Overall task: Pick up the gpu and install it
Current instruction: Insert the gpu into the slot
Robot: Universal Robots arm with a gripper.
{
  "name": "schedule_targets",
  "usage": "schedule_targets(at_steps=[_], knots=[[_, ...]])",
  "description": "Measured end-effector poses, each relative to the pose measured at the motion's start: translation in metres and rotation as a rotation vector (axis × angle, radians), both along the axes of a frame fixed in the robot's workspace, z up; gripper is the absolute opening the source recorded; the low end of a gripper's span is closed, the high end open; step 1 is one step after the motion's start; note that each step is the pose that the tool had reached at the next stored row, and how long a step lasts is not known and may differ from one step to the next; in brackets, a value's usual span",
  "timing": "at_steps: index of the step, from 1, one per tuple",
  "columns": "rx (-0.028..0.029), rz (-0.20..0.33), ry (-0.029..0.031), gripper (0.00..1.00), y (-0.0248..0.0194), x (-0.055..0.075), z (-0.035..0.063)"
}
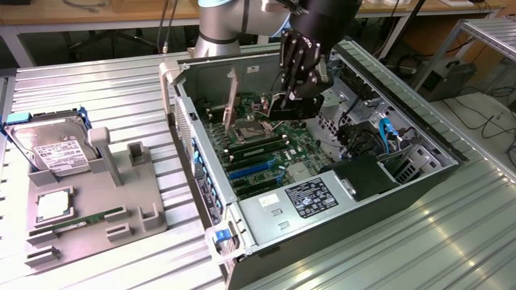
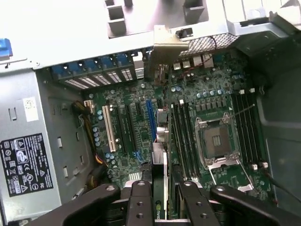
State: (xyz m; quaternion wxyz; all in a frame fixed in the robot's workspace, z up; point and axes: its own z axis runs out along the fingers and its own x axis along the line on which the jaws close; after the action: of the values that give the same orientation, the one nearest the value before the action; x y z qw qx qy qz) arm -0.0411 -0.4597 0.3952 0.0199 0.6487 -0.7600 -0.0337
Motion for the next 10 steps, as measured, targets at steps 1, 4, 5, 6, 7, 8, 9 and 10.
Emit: schedule_targets(at_steps=[1,4,5,6,7,8,9,10], knots=[[0.0,0.02,-0.0002,0.26,0.0,0.0,-0.0006],[0.0,0.085,-0.0008,0.26,0.0,0.0,-0.0025],[0.0001,0.103,-0.001,0.26,0.0,0.0,-0.003],[0.0,0.12,-0.0012,0.26,0.0,0.0,-0.0035],[0.0001,0.141,-0.0013,0.26,0.0,0.0,-0.0041],[0.0,0.16,-0.0014,0.26,0.0,0.0,-0.0047],[0.0,0.177,-0.0016,0.26,0.0,0.0,-0.0052],[0.0,0.202,-0.0018,0.26,0.0,0.0,-0.0059]])
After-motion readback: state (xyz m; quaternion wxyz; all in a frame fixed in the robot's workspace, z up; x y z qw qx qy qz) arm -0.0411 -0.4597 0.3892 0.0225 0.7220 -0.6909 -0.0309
